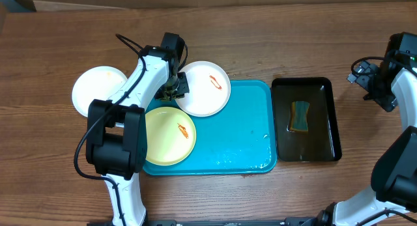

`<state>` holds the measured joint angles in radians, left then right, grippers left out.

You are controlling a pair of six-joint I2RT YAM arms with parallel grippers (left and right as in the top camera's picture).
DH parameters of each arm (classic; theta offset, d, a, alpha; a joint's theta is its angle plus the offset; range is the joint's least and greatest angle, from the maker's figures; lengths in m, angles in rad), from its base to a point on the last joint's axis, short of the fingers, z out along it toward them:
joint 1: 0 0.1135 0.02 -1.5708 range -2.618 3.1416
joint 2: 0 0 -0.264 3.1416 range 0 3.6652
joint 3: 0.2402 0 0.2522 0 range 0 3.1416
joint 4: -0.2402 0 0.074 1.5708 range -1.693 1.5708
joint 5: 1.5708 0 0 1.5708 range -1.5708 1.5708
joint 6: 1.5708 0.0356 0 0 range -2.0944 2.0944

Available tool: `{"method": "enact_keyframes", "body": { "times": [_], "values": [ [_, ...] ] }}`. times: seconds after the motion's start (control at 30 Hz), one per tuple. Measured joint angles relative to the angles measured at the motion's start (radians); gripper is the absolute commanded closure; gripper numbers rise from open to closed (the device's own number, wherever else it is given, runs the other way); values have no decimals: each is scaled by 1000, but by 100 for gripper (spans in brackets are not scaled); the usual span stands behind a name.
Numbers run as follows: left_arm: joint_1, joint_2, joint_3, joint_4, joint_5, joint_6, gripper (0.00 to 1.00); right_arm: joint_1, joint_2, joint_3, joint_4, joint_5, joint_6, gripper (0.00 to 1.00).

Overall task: Clean dirty plates on tray and stack at the side
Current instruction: 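Move the left gripper to the rim of the white plate on the tray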

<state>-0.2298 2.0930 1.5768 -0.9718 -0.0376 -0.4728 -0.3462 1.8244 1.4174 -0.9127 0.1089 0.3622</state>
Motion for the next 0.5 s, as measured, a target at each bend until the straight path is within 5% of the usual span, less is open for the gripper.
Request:
{"method": "enact_keyframes", "body": {
  "times": [0.5],
  "values": [
    [0, 0, 0, 0, 26, 0, 84, 0, 0, 0, -1, 0, 0, 0]
  ]
}}
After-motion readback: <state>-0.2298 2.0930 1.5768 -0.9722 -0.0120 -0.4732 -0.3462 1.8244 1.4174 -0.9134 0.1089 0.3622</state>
